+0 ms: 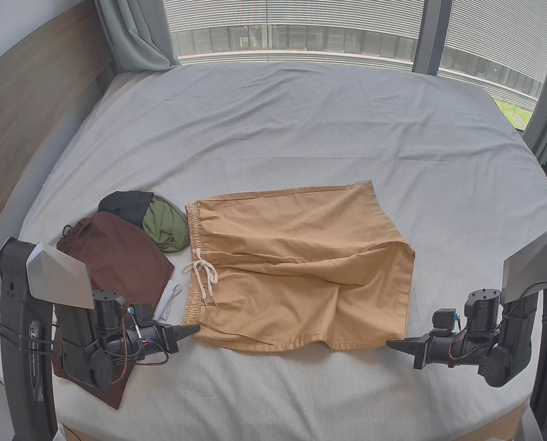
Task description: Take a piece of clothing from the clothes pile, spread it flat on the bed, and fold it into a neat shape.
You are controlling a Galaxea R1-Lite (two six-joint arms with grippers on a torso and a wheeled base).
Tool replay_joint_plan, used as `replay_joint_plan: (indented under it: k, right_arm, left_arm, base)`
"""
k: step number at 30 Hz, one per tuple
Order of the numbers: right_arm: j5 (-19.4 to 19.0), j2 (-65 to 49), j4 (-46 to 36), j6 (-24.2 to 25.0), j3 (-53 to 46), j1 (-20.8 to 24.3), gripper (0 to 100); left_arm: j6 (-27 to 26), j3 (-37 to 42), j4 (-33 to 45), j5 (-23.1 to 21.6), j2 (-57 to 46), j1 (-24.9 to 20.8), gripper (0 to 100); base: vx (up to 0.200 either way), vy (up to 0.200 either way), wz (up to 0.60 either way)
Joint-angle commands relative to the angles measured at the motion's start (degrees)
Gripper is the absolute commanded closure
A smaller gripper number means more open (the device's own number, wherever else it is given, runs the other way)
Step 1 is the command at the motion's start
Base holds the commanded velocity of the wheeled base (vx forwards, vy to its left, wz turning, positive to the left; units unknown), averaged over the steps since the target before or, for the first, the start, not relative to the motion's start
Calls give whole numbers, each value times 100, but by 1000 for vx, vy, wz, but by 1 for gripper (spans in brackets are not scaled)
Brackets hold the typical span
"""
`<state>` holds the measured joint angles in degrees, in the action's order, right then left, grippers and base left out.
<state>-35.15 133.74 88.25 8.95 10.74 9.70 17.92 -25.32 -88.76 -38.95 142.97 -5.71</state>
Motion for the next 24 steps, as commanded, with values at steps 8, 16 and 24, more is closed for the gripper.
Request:
replay_joint_plan:
  k: [8,16,24]
  right_arm:
    - [-159,-112,-1,-438,-564,-320,100]
    - [-326,-94,8,-482,-942,-373,100]
    - [-326,-68,-1,-622,-1074,-548,100]
  left_arm:
    - [-386,563,-1,-43,-261,-18,100]
    - [-790,1047,-10,-34,-279,78,100]
    - [-1071,1249,-10,-87,-279,166,100]
  base:
    - [0,0,0]
    - [0,0,0]
    - [0,0,0]
